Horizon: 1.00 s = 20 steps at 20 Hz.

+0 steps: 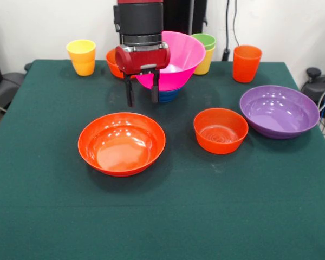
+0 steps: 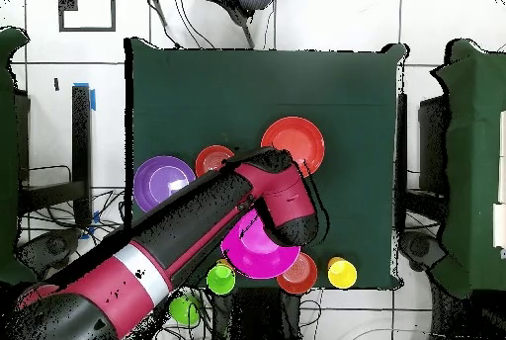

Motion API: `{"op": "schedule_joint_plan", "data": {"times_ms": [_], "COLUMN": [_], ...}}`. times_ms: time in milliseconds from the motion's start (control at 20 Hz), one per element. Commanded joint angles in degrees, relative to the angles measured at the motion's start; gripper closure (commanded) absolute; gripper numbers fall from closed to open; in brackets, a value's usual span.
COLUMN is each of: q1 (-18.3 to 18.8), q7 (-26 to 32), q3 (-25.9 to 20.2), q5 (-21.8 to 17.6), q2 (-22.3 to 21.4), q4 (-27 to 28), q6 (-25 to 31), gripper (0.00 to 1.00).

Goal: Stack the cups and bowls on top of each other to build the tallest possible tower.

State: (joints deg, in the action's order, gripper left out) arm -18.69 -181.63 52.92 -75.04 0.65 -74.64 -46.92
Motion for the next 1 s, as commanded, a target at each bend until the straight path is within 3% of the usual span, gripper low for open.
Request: {"op": "schedule_joint_plan", "data": {"times_ms": [50, 1000], "q1": [0.60, 1.29], "q7": [-10.84, -4.06], "q3": [-12.25, -14.43], "q5": [1.41, 4.51], "q2": [1.07, 2.05], "q4": [1.81, 1.16], "q6": [2.31, 6.45], "gripper": [0.00, 0.00]}}
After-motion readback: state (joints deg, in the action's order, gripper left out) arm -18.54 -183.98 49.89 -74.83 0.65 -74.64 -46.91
